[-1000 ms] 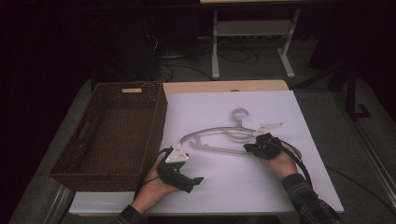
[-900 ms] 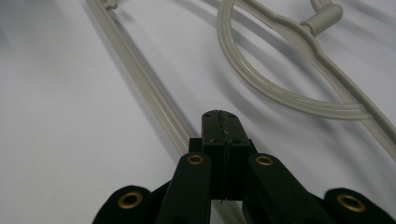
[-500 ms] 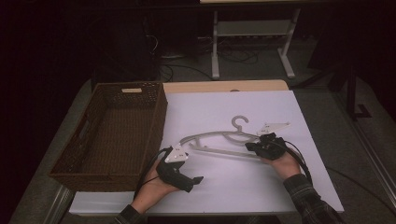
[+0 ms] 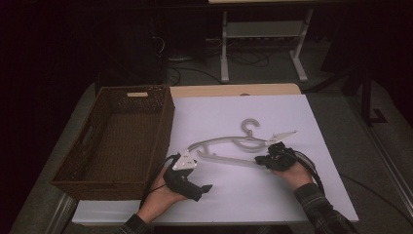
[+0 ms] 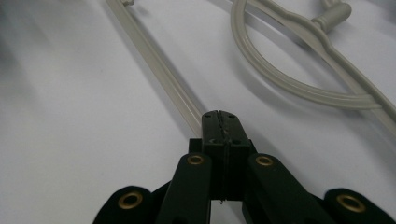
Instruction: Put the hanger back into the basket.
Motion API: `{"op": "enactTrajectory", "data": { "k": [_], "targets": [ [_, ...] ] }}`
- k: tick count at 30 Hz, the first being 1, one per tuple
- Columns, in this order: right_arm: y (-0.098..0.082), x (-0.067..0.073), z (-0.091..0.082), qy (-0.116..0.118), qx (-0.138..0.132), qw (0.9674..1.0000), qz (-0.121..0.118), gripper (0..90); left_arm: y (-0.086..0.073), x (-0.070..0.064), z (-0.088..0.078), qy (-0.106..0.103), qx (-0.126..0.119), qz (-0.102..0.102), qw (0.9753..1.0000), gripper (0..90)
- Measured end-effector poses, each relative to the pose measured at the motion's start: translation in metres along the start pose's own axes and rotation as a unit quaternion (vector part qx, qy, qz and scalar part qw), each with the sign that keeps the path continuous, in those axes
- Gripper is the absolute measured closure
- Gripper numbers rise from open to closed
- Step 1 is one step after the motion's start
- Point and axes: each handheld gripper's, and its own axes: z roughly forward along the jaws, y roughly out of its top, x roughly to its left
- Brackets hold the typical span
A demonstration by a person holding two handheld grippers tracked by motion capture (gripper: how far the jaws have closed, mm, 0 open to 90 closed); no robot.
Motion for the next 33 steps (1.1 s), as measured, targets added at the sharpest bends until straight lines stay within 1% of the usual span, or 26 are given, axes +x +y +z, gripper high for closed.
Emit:
{"op": "enactTrajectory", "data": {
  "k": [6,13,15,17,21,25,28,29,31,33],
  "targets": [
    [0.0,-0.002,0.003,0.005,0.009,0.9999,0.007,89.8,0.0,-0.001,0.001,-0.001,0.001,0.0,1.0,1.9],
    [0.0,-0.003,0.005,0.008,0.011,0.9999,0.01,89.9,0.001,-0.001,0.001,-0.001,0.0,0.0,1.0,1.9],
    [0.0,-0.004,0.005,0.009,0.011,0.9998,0.01,89.9,0.003,0.0,0.001,-0.001,-0.001,0.003,1.0,1.9],
    [0.0,-0.004,0.005,0.01,0.011,0.9998,0.012,89.9,0.007,0.001,0.002,0.0,-0.001,0.002,1.0,1.9],
    [0.0,-0.004,0.005,0.01,0.012,0.9998,0.012,89.9,0.022,0.006,0.005,0.006,-0.006,0.003,1.0,1.8],
    [-0.001,-0.005,0.006,0.013,0.012,0.9997,0.015,89.9,0.041,0.013,0.012,0.009,-0.013,0.007,0.9998,2.9],
    [-0.001,-0.006,0.006,0.014,0.013,0.9997,0.016,89.9,0.057,0.023,0.021,0.005,-0.02,0.012,0.9997,7.6],
    [-0.001,-0.006,0.006,0.014,0.012,0.9997,0.015,89.9,0.061,0.026,0.023,0.004,-0.021,0.014,0.9997,10.4],
    [-0.001,-0.006,0.006,0.015,0.012,0.9997,0.016,89.9,0.07,0.035,0.032,0.009,-0.021,0.014,0.9997,14.3],
    [-0.001,-0.007,0.006,0.017,0.011,0.9996,0.018,89.9,0.076,0.044,0.04,0.017,-0.013,0.015,0.9997,15.7]
  ]
}}
